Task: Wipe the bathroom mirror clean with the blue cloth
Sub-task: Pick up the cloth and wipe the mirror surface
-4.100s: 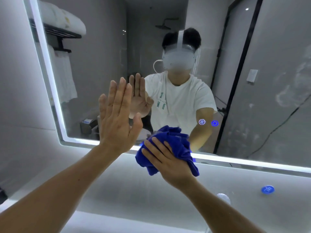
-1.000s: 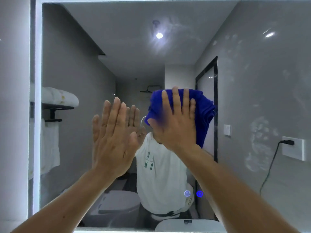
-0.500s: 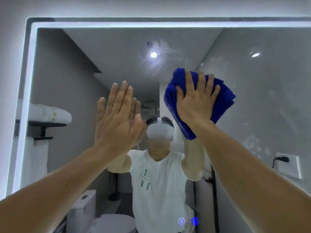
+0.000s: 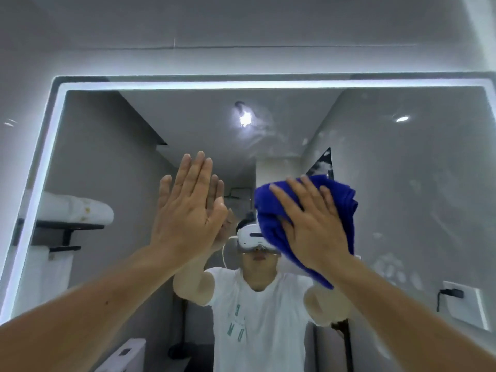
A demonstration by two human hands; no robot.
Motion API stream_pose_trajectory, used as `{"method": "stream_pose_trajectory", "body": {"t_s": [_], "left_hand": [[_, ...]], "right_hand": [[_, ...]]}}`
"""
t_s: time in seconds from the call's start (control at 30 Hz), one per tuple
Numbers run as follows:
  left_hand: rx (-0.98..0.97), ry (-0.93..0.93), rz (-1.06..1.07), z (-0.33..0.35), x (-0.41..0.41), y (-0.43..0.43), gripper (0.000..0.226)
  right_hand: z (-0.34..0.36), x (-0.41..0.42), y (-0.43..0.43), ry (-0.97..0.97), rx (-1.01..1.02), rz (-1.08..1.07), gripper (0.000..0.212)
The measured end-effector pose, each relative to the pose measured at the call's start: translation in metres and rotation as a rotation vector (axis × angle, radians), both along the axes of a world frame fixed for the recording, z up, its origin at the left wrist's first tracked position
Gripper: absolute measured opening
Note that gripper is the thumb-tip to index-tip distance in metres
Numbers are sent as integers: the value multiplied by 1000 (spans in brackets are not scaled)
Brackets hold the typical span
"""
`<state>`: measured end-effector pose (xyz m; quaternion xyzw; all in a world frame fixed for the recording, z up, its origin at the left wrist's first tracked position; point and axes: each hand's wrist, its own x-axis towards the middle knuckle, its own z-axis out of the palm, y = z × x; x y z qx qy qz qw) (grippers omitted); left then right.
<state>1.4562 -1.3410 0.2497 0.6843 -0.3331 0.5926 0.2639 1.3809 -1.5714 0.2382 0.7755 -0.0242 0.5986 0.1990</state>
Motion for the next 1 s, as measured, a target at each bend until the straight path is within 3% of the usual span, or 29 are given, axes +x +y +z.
{"method": "stream_pose_trajectory", "body": {"t_s": [0.13, 0.23, 0.4, 0.53, 0.67, 1.0], "left_hand": [[12, 2, 19, 16, -10, -1, 71], [2, -2, 43, 29, -14, 3, 71], [-37, 2, 53, 51, -19, 3, 72], [-44, 16, 62, 61, -19, 2, 74], [-36, 19, 43, 62, -15, 2, 74], [23, -32, 7, 87, 15, 25, 73]], "right_hand": [[66, 2, 0, -170, 237, -29, 50], [104, 18, 25, -197, 276, -16, 51], [114, 35, 56, -96, 101, 28, 51], [59, 23, 41, 68, -121, 77, 52], [30, 2, 8, 108, -165, 37, 52], [173, 23, 34, -174, 243, 10, 55]]}}
